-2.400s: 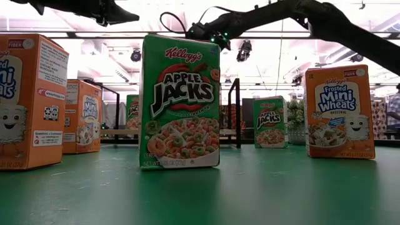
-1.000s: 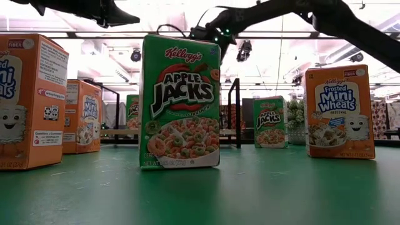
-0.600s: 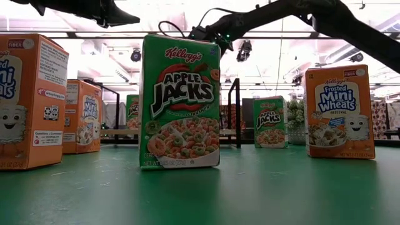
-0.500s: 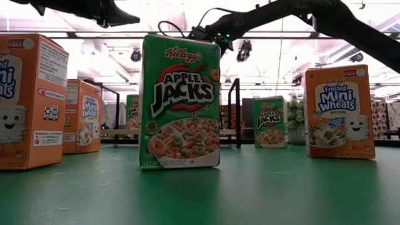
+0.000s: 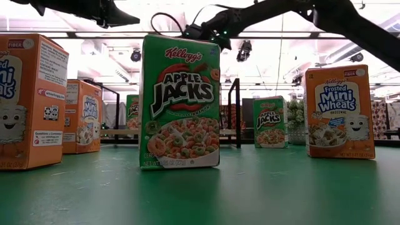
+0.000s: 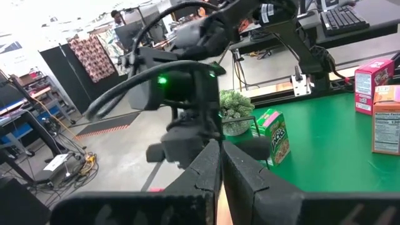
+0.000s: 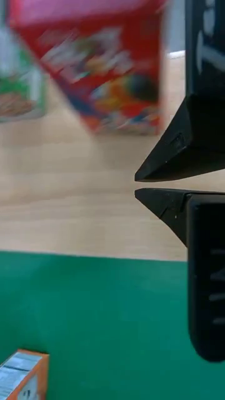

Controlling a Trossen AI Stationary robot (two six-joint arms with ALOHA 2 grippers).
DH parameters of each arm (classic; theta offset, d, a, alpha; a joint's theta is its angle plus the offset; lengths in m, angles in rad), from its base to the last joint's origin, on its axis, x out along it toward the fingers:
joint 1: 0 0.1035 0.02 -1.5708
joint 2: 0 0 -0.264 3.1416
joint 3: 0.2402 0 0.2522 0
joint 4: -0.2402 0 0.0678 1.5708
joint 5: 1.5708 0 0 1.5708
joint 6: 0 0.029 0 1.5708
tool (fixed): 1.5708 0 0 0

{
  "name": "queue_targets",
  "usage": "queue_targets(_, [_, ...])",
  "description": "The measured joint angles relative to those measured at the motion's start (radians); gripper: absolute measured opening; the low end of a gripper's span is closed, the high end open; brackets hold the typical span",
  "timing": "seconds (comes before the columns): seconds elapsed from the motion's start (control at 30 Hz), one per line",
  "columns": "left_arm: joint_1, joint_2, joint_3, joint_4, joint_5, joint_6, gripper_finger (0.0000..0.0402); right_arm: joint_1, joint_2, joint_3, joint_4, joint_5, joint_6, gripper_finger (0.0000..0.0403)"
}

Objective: Stack cereal on shelf
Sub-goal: Put the top red cereal box on the shelf

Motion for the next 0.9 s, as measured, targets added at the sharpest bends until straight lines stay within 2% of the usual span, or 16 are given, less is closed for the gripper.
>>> queue_targets(0.1, [0.0,0.0,0.0,0.0,0.0,0.0,0.0001,0.029,0.0,-0.061,0.126,0.024,-0.031,0.0018])
queue_targets(0.2, [0.0,0.0,0.0,-0.002,0.0,0.0,0.0001,0.052,0.0,-0.115,0.246,0.122,-0.063,0.0018])
queue_targets(0.3, [0.0,0.0,0.0,-0.002,0.0,0.0,0.0001,0.058,0.0,-0.149,0.311,0.199,-0.093,0.0018])
queue_targets(0.5, [0.0,0.0,0.0,-0.003,0.0,0.004,0.0001,0.052,0.0,-0.177,0.392,0.28,-0.095,0.0018])
queue_targets(0.9, [0.0,0.0,0.0,-0.004,0.0,0.007,0.0001,0.017,0.0,-0.242,0.51,0.292,-0.094,0.0018])
